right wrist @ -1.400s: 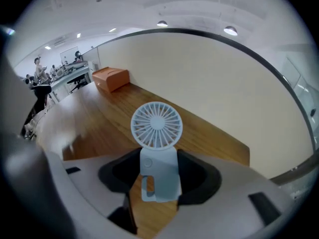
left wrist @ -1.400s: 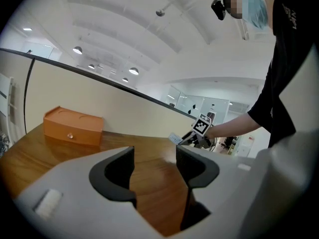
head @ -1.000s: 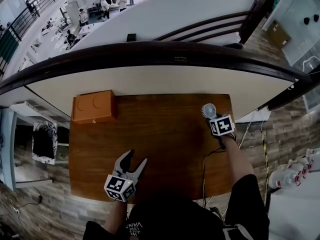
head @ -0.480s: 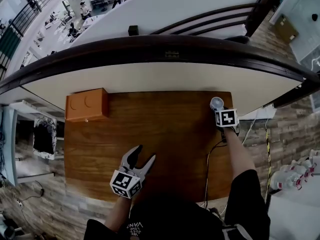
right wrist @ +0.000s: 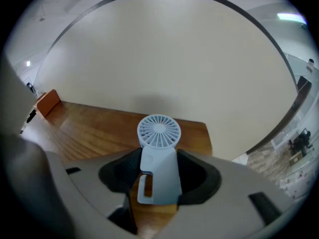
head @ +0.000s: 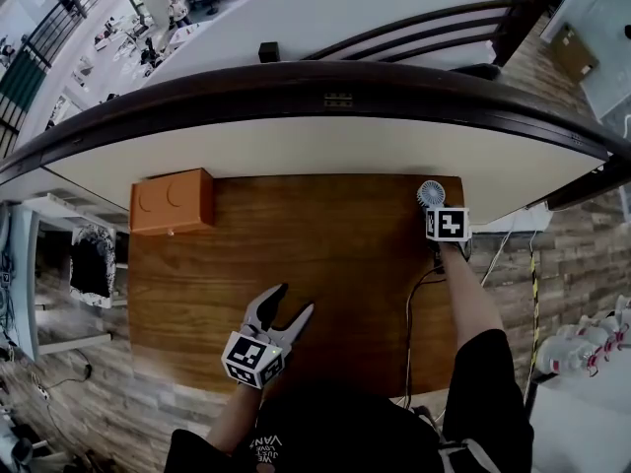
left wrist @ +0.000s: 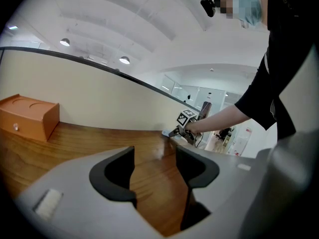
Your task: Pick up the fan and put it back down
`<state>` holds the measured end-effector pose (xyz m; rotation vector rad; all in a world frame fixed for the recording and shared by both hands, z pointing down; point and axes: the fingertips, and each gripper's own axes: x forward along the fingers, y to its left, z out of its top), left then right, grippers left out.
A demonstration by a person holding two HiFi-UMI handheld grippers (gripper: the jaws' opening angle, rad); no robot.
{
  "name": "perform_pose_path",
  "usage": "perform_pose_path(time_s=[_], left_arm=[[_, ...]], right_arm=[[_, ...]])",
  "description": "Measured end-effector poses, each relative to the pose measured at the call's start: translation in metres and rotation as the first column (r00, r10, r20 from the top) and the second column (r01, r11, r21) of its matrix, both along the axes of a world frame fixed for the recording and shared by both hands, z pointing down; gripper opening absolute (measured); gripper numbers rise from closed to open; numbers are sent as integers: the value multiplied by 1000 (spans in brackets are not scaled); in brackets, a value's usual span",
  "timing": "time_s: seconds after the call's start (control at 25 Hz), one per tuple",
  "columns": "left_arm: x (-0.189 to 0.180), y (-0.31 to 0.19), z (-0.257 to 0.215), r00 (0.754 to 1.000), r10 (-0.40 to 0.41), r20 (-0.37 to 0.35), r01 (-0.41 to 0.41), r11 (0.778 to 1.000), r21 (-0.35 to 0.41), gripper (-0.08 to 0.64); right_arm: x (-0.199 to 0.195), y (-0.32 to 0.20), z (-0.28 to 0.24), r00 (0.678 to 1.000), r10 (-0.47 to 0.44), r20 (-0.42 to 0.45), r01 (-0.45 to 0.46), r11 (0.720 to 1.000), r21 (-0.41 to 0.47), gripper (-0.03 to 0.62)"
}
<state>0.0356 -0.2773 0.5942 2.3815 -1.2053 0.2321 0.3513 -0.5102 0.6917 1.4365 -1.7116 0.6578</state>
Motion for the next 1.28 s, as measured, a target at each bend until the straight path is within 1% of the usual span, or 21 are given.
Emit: perform_pose_path(time_s=[0.16,0.4,0.52,0.76,0.92,1.08,1.2,1.28], left_arm=[[-1,4,2,1000,22,11,-22,1000,10,249],[-7,10,-1,1000,17,18,-18,1000,16,249],[-10,12,-5,1000,24,8,-24,999,23,249],[-14,21,-17,997,80,-7,-80,995,57,249],[-25,34,-27,994,109,-22,-107,992,65,249],[-41,48,-33,990,140,-19,-138,987,77,249],[-53,56,-41,987,161,-22,-158,984,87,249],[-59,61,-47,984,178,-24,-175,979,101,249]], right_arm=[[0,3,4,999,26,27,-27,1000,13,227],[-5,5,-9,997,39,66,-45,995,89,229],[-7,13,-20,996,46,75,-55,991,123,229],[-8,44,-51,993,81,89,-97,975,198,229],[-13,76,-77,986,114,120,-143,953,266,227],[-35,111,-109,978,116,172,-172,917,359,225],[-59,142,-130,969,118,219,-202,888,414,197],[-75,165,-141,963,115,245,-217,869,445,160]])
